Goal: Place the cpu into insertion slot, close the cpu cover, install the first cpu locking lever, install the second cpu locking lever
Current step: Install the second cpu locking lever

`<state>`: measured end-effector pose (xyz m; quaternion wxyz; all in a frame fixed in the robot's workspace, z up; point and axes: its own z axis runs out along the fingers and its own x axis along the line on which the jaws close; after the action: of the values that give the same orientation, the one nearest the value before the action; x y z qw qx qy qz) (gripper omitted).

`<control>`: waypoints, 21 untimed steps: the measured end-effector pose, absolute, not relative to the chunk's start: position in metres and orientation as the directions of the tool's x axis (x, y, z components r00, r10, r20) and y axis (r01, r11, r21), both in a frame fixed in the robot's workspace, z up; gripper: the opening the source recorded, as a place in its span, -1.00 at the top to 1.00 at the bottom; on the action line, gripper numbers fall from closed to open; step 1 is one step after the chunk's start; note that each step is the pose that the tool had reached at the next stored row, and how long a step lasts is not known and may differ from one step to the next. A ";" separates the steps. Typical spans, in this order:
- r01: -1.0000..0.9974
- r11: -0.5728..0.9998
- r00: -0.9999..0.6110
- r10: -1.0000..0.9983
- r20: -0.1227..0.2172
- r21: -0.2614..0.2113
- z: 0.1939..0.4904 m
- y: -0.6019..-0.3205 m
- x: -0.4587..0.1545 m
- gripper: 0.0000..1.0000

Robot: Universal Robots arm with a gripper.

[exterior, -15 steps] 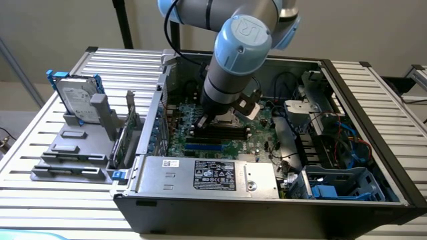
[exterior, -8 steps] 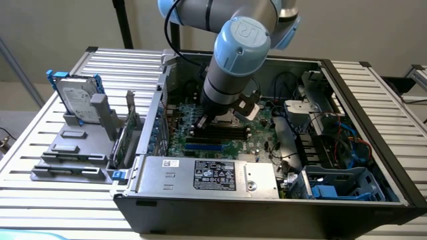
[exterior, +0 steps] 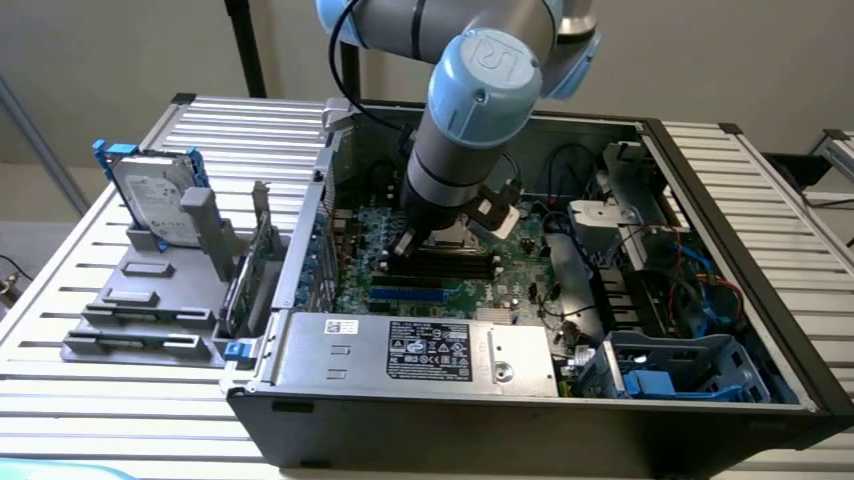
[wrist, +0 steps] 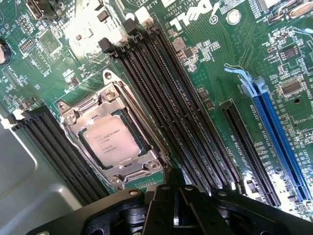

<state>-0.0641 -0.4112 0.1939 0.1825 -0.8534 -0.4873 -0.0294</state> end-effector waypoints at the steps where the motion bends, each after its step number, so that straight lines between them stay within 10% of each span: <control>1: 0.842 -0.459 0.523 0.821 0.226 -0.282 0.196 -0.411 -0.064 0.79; 21: 0.843 -0.465 0.523 0.827 0.207 -0.272 0.221 -0.411 -0.070 0.79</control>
<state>-0.0699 -0.4114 0.2210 0.1722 -0.8555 -0.4879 -0.0228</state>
